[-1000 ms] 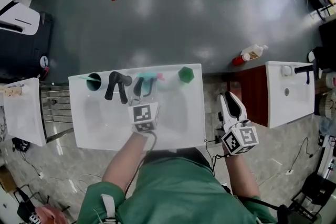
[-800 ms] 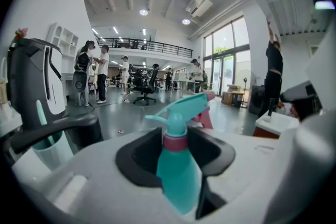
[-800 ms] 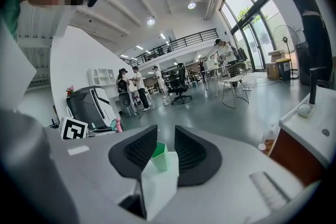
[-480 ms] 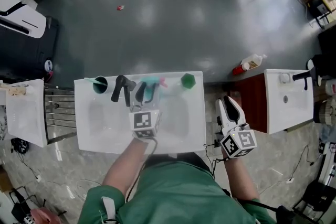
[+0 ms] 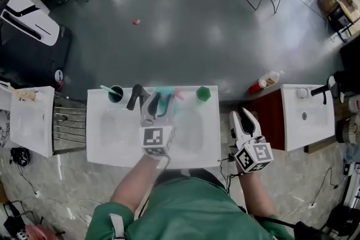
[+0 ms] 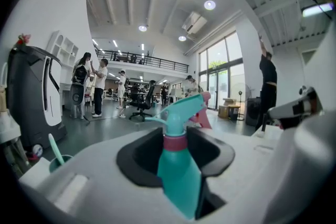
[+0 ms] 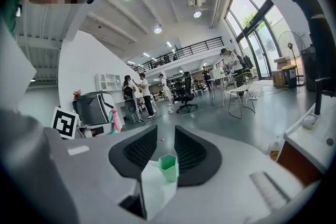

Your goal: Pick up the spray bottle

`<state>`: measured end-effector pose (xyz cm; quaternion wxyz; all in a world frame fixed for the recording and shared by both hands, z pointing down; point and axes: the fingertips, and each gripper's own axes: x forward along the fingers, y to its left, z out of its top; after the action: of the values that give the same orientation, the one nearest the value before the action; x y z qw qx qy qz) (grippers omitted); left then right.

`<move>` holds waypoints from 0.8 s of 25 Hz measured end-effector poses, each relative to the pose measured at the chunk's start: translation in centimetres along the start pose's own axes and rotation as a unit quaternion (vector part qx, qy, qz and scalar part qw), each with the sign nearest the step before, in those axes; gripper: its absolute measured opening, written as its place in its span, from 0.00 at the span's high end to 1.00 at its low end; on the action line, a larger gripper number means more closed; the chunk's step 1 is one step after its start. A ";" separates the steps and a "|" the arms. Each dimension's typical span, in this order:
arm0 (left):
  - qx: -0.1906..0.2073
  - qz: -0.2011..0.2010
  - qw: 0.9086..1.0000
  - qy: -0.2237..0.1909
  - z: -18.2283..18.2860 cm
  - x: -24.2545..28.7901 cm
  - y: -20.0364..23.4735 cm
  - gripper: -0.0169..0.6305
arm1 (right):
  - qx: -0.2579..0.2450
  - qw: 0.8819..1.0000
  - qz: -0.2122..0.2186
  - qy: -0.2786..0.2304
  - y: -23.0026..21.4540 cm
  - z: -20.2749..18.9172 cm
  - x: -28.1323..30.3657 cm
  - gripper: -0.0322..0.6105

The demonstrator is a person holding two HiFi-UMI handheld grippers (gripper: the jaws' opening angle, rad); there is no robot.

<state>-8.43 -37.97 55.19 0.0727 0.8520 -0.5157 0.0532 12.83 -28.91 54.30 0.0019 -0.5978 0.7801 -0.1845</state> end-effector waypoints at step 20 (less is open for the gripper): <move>0.012 0.014 0.997 -0.073 8.1 -6.9 -0.8 0.76 | -0.017 0.998 0.035 -0.045 4.0 4.6 -3.4 0.79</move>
<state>-10.77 -33.03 46.06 0.0234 0.8474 -0.5305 -0.0020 11.07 -26.19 48.11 0.0337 -0.5779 0.8026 -0.1442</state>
